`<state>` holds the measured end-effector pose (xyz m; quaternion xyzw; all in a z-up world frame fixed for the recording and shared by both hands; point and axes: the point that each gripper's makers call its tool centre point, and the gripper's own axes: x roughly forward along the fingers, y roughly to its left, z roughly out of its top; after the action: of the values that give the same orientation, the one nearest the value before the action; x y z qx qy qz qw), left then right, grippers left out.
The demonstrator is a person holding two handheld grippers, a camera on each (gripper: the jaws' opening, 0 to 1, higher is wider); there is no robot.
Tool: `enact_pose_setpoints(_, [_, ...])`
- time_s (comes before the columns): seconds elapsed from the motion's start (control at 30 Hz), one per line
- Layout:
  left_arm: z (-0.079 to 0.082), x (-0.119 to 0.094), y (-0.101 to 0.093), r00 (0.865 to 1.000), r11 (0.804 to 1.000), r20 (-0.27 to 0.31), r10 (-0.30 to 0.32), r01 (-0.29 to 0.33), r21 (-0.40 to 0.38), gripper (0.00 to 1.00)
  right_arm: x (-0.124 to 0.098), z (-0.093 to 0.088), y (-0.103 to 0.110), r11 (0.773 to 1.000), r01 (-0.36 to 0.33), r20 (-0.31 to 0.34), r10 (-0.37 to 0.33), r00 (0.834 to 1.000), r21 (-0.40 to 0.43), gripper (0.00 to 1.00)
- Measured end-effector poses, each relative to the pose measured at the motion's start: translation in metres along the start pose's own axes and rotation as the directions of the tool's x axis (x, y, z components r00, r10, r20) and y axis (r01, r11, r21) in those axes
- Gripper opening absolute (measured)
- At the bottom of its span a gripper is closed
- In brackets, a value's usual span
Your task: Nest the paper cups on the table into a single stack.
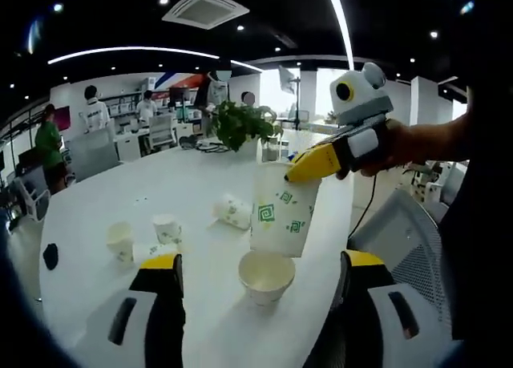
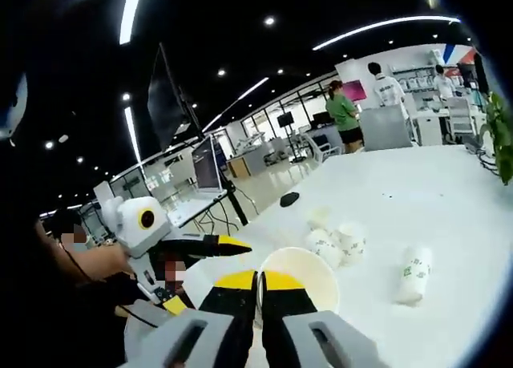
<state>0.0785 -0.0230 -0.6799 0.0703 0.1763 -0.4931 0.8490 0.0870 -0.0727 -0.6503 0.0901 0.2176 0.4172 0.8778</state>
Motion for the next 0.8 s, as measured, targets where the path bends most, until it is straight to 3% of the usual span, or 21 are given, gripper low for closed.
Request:
enact_pose_setpoints(0.17, [0.0,0.0,0.0,1.0,1.0,0.003,0.004,-0.004,0.0,0.87,0.007,-0.014,0.001,0.997,0.011,-0.054,-0.016,0.998,-0.08,0.0])
enact_pose_setpoints(0.8, [-0.006,-0.001,-0.002,1.0,1.0,0.004,0.017,-0.017,-0.023,0.99,0.026,-0.041,-0.003,0.967,0.004,-0.136,-0.04,0.99,-0.253,0.0])
